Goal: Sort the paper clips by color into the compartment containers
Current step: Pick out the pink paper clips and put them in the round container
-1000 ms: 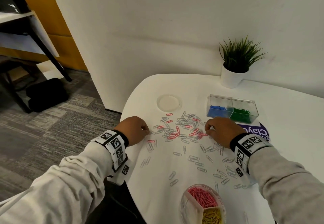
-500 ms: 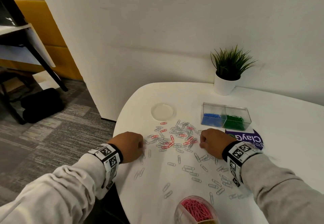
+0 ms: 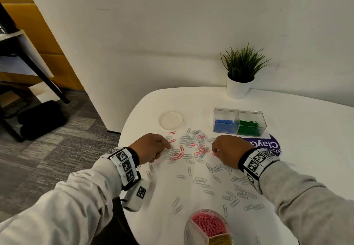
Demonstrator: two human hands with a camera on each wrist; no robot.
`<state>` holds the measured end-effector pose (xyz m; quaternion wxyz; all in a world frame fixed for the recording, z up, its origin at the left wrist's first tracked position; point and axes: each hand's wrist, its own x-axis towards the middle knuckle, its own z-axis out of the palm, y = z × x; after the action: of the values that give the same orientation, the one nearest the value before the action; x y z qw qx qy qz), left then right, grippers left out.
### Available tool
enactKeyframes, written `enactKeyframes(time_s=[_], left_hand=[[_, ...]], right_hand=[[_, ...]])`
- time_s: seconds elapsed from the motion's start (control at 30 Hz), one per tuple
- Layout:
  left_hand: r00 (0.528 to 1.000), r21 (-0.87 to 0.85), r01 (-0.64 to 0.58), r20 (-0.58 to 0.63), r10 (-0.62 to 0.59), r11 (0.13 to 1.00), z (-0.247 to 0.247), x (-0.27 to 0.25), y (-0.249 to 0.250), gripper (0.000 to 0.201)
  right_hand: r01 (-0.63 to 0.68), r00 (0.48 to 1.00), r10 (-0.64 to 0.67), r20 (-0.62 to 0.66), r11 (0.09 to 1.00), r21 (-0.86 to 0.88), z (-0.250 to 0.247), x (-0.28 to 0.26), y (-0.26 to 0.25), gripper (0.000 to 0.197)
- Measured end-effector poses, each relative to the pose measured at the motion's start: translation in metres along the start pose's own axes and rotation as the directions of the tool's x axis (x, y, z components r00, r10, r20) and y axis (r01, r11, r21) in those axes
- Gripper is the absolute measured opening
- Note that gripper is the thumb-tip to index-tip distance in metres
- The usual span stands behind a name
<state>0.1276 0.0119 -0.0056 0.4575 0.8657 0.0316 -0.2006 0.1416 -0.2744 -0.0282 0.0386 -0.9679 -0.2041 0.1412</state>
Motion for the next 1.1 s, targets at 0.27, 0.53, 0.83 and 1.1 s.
enactKeyframes(time_s=[0.27, 0.53, 0.83, 1.1], left_hand=[[0.973, 0.695, -0.177, 0.016, 0.231, 0.697, 0.018, 0.005, -0.007, 0.013], [0.955, 0.723, -0.243, 0.061, 0.29, 0.646, 0.03, 0.005, -0.003, 0.011], [0.932, 0.507, -0.332, 0.309, 0.191, 0.796, 0.011, -0.053, 0.019, 0.013], [0.85, 0.609, -0.512, 0.459, 0.256, 0.606, 0.049, -0.105, 0.046, 0.004]], right_hand=[[-0.085, 0.991, 0.081, 0.105, 0.996, 0.035, -0.009, 0.003, -0.009, 0.018], [-0.117, 0.963, 0.264, 0.052, 0.238, 0.964, -0.031, -0.015, -0.007, 0.017], [0.164, 0.98, -0.194, 0.029, 0.891, 0.423, -0.039, -0.123, -0.081, 0.011], [0.219, 0.976, -0.21, -0.063, 0.955, 0.201, -0.004, -0.151, -0.102, 0.027]])
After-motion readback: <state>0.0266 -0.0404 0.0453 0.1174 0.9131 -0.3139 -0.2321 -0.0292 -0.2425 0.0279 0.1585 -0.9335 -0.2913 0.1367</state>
